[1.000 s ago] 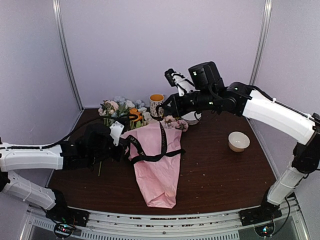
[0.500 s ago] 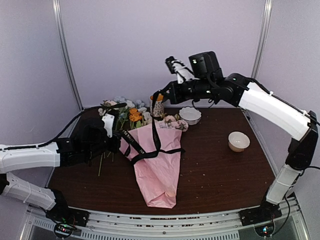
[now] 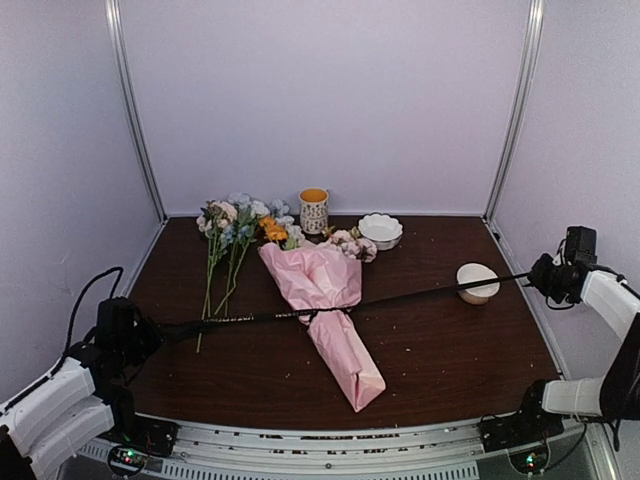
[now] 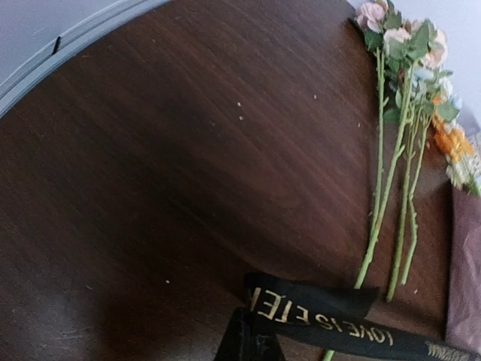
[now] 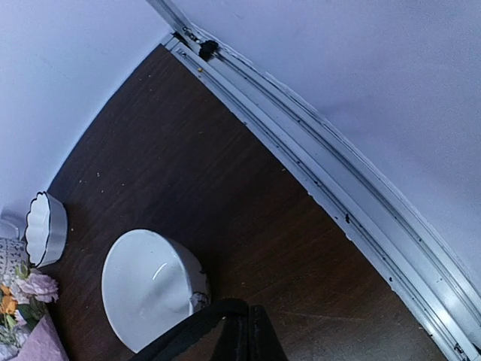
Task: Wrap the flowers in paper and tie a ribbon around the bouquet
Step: Tie the ribbon around the folded bouquet.
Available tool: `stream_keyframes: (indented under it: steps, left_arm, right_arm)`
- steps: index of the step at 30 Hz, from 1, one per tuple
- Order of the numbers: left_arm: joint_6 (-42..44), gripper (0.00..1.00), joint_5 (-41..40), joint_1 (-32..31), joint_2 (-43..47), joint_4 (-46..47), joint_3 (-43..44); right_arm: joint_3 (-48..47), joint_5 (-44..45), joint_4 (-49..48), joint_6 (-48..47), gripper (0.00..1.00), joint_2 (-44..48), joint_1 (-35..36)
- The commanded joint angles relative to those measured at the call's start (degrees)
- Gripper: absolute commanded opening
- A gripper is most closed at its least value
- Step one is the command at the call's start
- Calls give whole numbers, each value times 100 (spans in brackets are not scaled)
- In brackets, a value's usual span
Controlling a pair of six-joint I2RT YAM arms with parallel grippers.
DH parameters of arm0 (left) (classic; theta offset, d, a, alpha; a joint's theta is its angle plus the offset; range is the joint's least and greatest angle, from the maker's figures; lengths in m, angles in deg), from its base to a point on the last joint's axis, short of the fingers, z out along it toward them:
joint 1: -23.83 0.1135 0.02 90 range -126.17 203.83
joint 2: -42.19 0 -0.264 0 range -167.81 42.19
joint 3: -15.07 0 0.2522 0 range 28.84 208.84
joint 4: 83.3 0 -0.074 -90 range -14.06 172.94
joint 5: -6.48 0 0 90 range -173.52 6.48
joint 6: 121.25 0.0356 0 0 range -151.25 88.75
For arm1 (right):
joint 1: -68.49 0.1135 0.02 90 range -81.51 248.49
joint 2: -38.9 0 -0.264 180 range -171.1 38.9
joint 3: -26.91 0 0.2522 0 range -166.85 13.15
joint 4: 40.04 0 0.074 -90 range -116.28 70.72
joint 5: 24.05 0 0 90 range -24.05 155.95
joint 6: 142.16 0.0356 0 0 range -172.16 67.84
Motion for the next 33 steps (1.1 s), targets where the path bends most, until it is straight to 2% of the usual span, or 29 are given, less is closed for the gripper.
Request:
stream_keyframes:
  steps: [1, 5, 10, 16, 17, 18, 20, 22, 27, 30, 32, 33]
  left_arm:
    - [-488, 0, -21, 1048, 677, -718, -114]
    - [-164, 0, 124, 1992, 1008, -915, -66]
    - [386, 0, 677, 2992, 598, -900, 96]
    - [809, 0, 943, 3271, 468, -831, 260]
    - [943, 0, 1139, 3261, 519, -735, 256]
    - [1102, 0, 1389, 3193, 562, -565, 260]
    - [1275, 0, 1185, 2534, 637, -458, 407]
    - [1457, 0, 387, 1379, 682, -632, 693]
    - [2191, 1, -299, -1258, 162, -109, 1563]
    - [3059, 19, -1434, -3064, -887, -132, 2409]
    - [3901, 35, -1701, -4013, -1731, -134, 3090]
    - [4431, 46, -1648, -4401, -2126, -137, 3420]
  right_arm:
    - [85, 247, -869, 237, 0, 105, -877]
    - [-51, 371, -794, 214, 0, 3, -1226]
    - [-57, 552, -788, 177, 0, 118, -1429]
    - [-70, 428, -796, 128, 0, 84, -1494]
    - [-106, 534, -753, 32, 0, 185, -1291]
    - [-197, 673, -729, -113, 0, 292, -799]
    - [-458, 1008, -619, -524, 0, 433, 259]
    - [-810, 1150, -527, -799, 0, 539, 1131]
    - [-1931, 351, -602, -1116, 0, 553, 2847]
    - [-2767, -148, -410, -1702, 0, 318, 4116]
    - [-3263, -475, -290, -2009, 0, 152, 4897]
    - [-3524, -598, -245, -2113, 0, 54, 5262]
